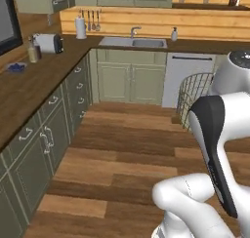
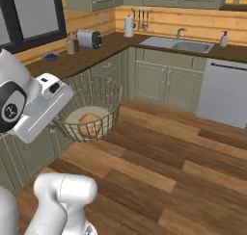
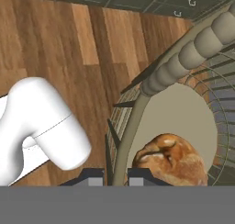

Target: Open the cabinet, pick up the bread from the cabinet and place it in the basket. Then move the basket to the dining counter.

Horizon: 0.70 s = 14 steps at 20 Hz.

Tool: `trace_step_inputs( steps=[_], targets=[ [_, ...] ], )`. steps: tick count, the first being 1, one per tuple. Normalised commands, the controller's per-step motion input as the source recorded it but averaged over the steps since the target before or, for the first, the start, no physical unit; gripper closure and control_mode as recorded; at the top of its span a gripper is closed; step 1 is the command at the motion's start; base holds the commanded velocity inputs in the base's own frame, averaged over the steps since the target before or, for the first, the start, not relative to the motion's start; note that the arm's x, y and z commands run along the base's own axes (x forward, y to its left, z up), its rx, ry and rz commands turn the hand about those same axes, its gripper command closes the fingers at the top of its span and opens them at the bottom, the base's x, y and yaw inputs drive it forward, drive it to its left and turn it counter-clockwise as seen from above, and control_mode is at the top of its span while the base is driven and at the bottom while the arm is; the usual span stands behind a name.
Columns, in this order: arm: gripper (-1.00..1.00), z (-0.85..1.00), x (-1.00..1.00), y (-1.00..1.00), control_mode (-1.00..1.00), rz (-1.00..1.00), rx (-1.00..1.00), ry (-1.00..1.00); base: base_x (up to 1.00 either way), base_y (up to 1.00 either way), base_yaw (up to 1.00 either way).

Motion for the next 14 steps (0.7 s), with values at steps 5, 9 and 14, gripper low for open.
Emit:
trace_step_inputs(
  steps=[5, 9, 14],
  targets=[
    [1.00, 0.00, 0.00, 0.00, 1.00, 0.00, 0.00, 0.00, 0.01, -0.60, -0.60],
    [1.00, 0.00, 0.00, 0.00, 1.00, 0.00, 0.00, 0.00, 0.08, -0.62, -0.61],
    [1.00, 0.00, 0.00, 0.00, 1.00, 0.00, 0.00, 0.00, 0.29, -0.71, -0.55]
  ],
)
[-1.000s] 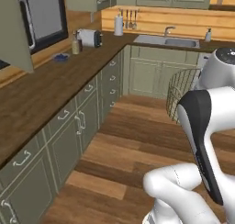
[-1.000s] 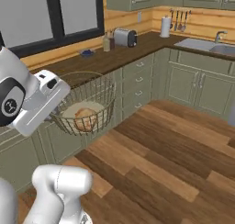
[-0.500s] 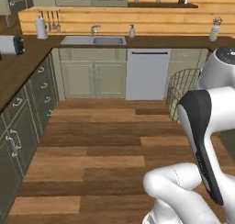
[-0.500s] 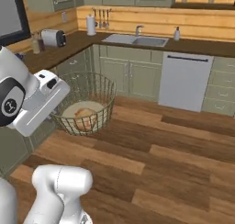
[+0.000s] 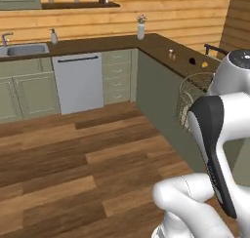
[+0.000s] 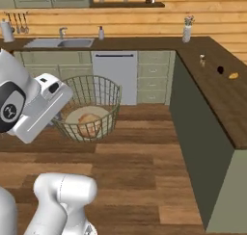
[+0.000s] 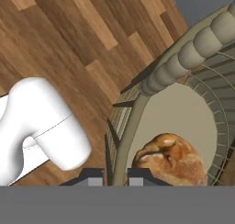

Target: Open the cabinet, pick up the bread from the cabinet and place it in the basket. Then move the basket to the dining counter.

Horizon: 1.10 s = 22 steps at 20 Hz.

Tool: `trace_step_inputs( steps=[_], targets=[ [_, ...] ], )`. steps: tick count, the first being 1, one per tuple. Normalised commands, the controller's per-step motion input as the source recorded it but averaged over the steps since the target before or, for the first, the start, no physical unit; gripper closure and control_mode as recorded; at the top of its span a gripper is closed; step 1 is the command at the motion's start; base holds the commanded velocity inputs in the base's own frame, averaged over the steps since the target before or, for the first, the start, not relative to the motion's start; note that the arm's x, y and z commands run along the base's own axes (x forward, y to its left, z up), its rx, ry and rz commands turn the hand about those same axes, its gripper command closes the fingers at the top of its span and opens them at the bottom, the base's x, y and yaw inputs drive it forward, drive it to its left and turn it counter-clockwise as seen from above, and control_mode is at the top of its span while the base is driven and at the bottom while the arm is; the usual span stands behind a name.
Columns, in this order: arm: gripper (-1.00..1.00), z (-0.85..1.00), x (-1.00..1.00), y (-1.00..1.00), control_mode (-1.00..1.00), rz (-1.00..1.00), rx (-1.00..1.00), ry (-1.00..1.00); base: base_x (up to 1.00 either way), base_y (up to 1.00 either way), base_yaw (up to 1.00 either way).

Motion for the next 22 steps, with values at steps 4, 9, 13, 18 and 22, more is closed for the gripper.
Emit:
trace_step_inputs(
  steps=[4, 9, 13, 18, 22],
  targets=[
    [1.00, 0.00, 0.00, 0.00, 1.00, 0.00, 0.00, 0.00, 0.45, -0.82, -0.40],
    [1.00, 0.00, 0.00, 0.00, 1.00, 0.00, 0.00, 0.00, 0.60, -0.87, -0.19],
    [1.00, 0.00, 0.00, 0.00, 1.00, 0.00, 0.00, 0.00, 0.63, -0.77, 0.00],
    [1.00, 0.00, 0.00, 0.00, 1.00, 0.00, 0.00, 0.00, 0.18, -0.77, 0.16],
    [1.00, 0.00, 0.00, 0.00, 1.00, 0.00, 0.00, 0.00, 0.07, -0.76, 0.27]
  ],
)
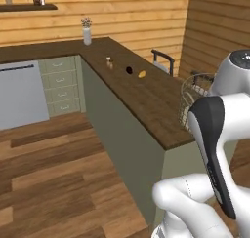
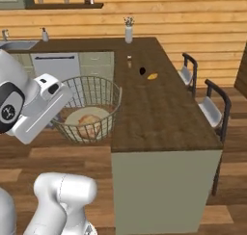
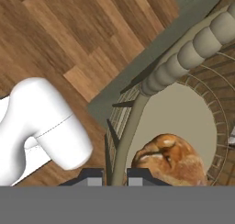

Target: Open the cabinet, pick up the bread from the cabinet and place it in the basket. Then move the basket to the dining counter.

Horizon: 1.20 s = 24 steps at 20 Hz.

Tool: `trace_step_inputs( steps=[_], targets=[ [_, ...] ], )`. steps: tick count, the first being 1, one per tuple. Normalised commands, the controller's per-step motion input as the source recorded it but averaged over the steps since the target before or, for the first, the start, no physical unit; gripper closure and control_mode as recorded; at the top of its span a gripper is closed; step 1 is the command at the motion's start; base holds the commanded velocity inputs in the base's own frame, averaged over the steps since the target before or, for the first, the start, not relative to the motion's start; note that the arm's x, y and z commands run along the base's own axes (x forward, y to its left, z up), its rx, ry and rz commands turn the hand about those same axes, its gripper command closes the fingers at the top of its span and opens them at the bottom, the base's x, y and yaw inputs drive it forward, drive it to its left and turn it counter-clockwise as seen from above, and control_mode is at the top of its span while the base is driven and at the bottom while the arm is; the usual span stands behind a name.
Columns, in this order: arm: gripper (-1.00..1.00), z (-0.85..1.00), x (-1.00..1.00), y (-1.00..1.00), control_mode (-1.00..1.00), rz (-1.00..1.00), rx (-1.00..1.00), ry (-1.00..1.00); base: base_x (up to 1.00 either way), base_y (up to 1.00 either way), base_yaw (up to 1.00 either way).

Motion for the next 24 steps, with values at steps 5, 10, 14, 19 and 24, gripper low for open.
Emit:
trace_step_inputs(
  steps=[5, 10, 14, 19, 24],
  targets=[
    [1.00, 0.00, 0.00, 0.00, 1.00, 0.00, 0.00, 0.00, 0.21, -0.86, 0.23],
    [1.00, 0.00, 0.00, 0.00, 1.00, 0.00, 0.00, 0.00, 0.35, -0.80, 0.19],
    [1.00, 0.00, 0.00, 0.00, 1.00, 0.00, 0.00, 0.00, 0.39, -0.67, 0.20],
    [1.00, 0.00, 0.00, 0.00, 1.00, 0.00, 0.00, 0.00, 0.37, -0.58, 0.22],
    [1.00, -0.16, 0.32, -0.03, -1.00, 0.05, 0.04, 0.00, 0.26, -0.21, 0.12]
  ],
)
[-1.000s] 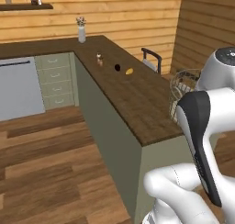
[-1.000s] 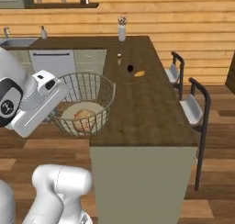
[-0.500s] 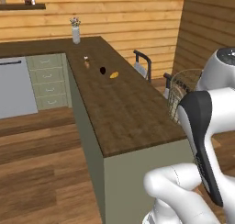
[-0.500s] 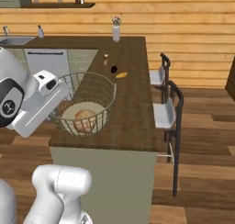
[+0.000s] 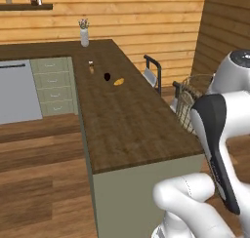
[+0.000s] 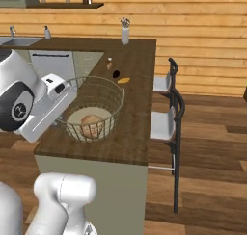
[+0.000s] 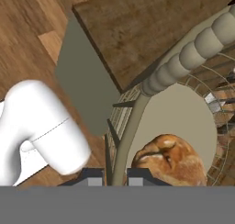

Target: Open the cabinet, pick up the bread from the cabinet and place it in the basket. Then move the basket to the dining counter.

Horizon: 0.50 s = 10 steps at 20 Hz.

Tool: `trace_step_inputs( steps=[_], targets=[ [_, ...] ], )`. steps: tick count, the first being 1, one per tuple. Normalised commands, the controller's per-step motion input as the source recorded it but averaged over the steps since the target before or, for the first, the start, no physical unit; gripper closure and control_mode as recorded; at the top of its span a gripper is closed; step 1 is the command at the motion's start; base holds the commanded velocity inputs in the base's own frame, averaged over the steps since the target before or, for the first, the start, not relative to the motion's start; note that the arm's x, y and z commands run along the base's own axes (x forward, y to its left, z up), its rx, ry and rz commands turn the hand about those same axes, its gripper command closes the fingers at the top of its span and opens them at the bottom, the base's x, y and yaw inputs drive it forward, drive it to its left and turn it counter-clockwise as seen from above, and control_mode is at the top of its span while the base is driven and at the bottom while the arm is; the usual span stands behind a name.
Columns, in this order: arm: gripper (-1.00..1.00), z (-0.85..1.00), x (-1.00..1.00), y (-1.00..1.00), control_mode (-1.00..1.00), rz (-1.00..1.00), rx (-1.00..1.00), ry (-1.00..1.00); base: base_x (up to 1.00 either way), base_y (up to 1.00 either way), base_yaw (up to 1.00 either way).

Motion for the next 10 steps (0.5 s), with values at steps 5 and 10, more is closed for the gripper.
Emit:
trace_step_inputs(
  steps=[5, 10],
  targets=[
    [1.00, -0.44, 1.00, -0.01, -1.00, 0.10, 0.10, 0.00, 0.00, 0.00, 0.00],
    [1.00, -0.69, 1.00, 0.00, -1.00, 0.10, 0.04, 0.07, 0.00, 0.00, 0.00]
  ],
)
